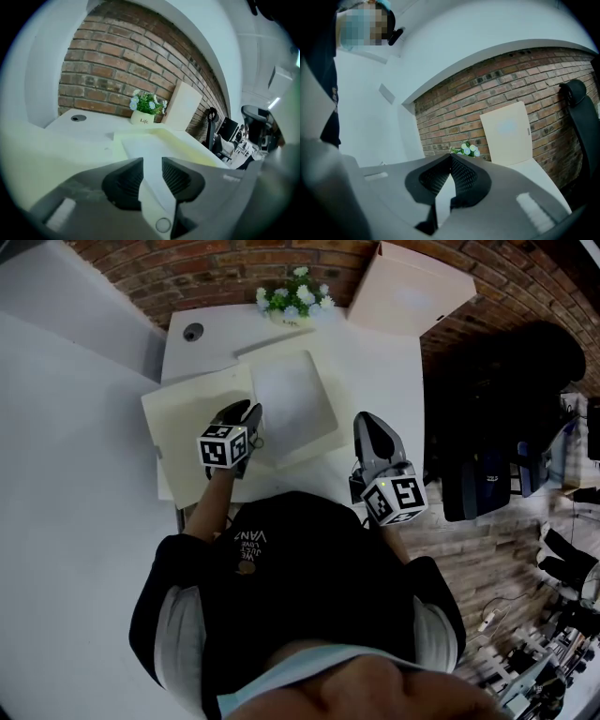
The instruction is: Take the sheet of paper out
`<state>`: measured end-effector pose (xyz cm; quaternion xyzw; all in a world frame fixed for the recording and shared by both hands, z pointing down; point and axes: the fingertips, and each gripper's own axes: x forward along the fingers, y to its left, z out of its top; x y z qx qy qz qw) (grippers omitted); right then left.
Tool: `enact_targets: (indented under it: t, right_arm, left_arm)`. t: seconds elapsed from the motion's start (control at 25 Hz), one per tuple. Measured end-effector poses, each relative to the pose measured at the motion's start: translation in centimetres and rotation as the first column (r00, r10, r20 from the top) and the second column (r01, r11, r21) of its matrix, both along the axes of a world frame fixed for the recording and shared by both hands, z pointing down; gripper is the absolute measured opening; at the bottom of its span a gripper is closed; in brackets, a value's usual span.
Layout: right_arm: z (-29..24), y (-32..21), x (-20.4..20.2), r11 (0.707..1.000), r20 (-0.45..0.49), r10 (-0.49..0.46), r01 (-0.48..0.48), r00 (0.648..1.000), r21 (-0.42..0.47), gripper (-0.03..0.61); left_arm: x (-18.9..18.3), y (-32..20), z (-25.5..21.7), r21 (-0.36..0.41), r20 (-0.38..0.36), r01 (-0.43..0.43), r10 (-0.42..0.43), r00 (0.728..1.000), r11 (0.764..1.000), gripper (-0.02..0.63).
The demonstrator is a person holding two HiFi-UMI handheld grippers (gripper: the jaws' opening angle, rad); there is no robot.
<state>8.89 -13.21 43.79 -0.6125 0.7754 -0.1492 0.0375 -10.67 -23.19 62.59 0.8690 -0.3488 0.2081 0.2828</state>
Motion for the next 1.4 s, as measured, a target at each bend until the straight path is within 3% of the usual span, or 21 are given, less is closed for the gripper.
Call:
enact_targets:
  t: [0.44,1.4]
  right_arm:
    - [0.5,0.0,1.1,1.0,0.008,0.025,-0.025,1.0,-0.001,0.002]
    - [1.2,0.0,2.7,0.999,0.031,0.038,-0.038,0.999,-0.012,0.002]
  left_arm:
    - [1.4,0.1,2.8,-0.207,0.008,0.044,-0.043,0.999,0.977,0.215]
    - [2.1,-0.8,5.1,-0.415,-0.064,0.12,-0.16,0.985,0.902,0.218]
